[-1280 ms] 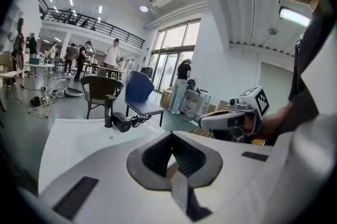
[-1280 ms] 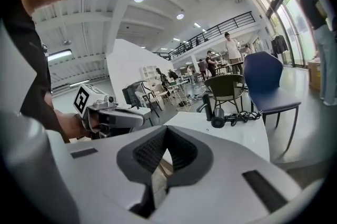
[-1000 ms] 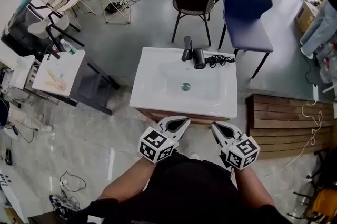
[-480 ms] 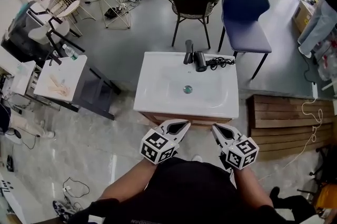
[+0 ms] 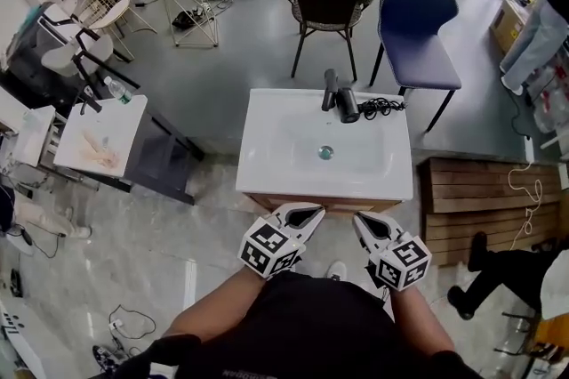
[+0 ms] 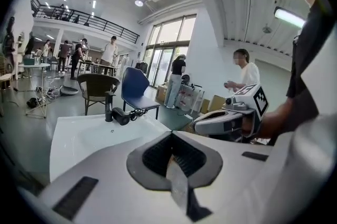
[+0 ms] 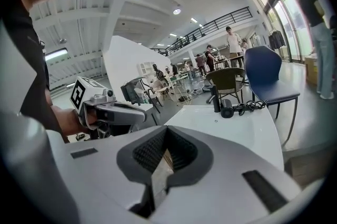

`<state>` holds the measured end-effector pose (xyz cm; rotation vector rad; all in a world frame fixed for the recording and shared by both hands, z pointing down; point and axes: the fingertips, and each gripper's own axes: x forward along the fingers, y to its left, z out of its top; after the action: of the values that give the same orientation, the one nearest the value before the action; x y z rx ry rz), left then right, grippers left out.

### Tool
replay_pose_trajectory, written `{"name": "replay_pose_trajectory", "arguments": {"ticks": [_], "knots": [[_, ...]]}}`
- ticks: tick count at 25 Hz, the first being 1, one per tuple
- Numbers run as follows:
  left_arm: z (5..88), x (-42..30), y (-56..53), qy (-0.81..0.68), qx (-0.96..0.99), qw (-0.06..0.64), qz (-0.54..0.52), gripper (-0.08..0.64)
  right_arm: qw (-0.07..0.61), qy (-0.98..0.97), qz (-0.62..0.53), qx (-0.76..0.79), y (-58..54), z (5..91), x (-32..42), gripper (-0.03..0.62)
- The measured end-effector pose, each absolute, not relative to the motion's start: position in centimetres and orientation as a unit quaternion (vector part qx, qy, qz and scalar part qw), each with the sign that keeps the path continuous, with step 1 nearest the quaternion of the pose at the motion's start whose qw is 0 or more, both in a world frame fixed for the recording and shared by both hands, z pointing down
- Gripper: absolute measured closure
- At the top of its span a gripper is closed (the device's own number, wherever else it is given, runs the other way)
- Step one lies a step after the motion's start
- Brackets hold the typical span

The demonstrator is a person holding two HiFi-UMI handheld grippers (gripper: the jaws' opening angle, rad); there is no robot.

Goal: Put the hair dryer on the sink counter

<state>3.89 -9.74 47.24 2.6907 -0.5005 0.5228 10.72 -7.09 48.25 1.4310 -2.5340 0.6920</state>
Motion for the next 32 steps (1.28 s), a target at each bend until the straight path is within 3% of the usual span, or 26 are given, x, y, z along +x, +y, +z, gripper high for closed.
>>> {"name": "replay_pose_trajectory", "arguments": {"ticks": [32], "knots": [[46.3,1.9,-6.2,-0.158,0.957,0.172,0.174,0.560,0.077,-0.839,0.217,0.493,-3.6,47.7,8.3,0.589]]}}
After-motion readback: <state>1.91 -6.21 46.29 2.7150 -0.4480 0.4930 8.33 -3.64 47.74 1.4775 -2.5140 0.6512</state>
